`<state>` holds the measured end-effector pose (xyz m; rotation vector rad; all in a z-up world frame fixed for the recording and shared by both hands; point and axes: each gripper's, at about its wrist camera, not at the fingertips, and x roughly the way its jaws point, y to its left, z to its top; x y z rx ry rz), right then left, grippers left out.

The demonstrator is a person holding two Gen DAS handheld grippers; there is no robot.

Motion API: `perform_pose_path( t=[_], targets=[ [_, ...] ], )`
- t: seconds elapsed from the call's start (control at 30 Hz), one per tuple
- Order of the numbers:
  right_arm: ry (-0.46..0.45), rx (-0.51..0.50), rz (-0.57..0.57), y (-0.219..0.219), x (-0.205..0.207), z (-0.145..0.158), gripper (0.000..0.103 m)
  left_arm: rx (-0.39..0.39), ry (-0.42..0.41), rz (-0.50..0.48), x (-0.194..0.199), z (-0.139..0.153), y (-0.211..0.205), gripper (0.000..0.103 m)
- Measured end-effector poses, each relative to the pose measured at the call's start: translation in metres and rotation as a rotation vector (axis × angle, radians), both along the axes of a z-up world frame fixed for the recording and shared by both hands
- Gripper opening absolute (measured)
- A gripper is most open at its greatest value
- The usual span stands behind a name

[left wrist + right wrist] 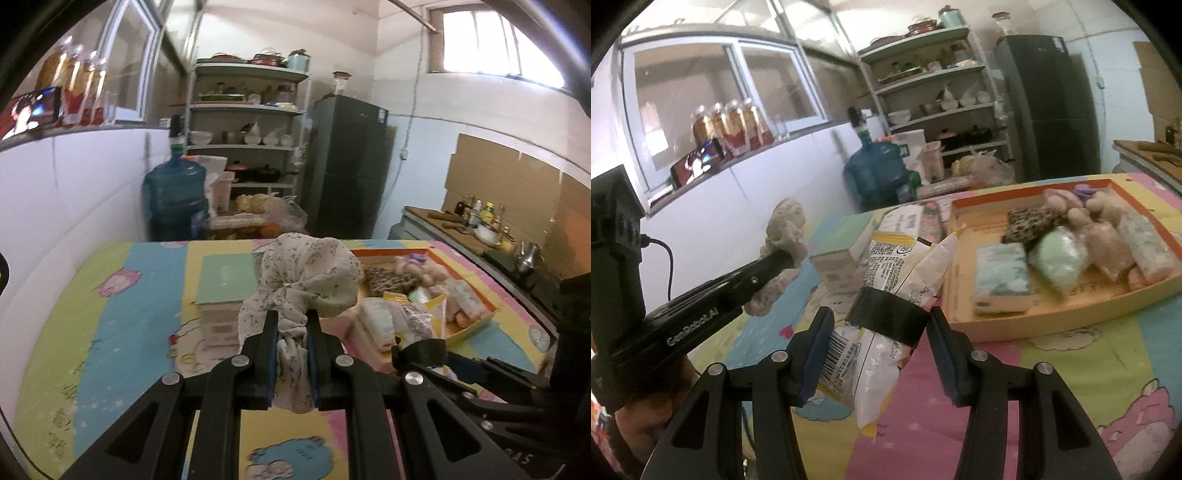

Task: Organize soft objects
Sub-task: 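Lift the scrunchie and snack pack and carry both over the box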

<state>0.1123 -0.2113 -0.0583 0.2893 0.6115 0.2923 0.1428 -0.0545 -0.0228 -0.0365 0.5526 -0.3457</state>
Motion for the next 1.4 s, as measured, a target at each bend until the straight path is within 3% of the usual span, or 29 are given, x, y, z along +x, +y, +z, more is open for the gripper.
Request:
perform_pose_path(
  t=[0.33, 0.83, 1.4],
  targets=[
    [-0.016, 0.012, -0.125, -0.058, -0.005, 0.002, 0.053, -0.05, 0.01, -0.126, 0.013, 0.001, -0.057, 0.014],
    [-0.062, -0.008, -0.32, -0.151, 0.012, 0.013, 0.053, -0.074, 0.041, -0.201, 0.059, -0.004, -0.133, 0.014],
    [-0.045, -0.071, -0.256, -0.179, 0.07, 0.006, 0.053, -0.098, 0.127, -0.166, 0.117, -0.027, -0.173, 0.014]
  ],
)
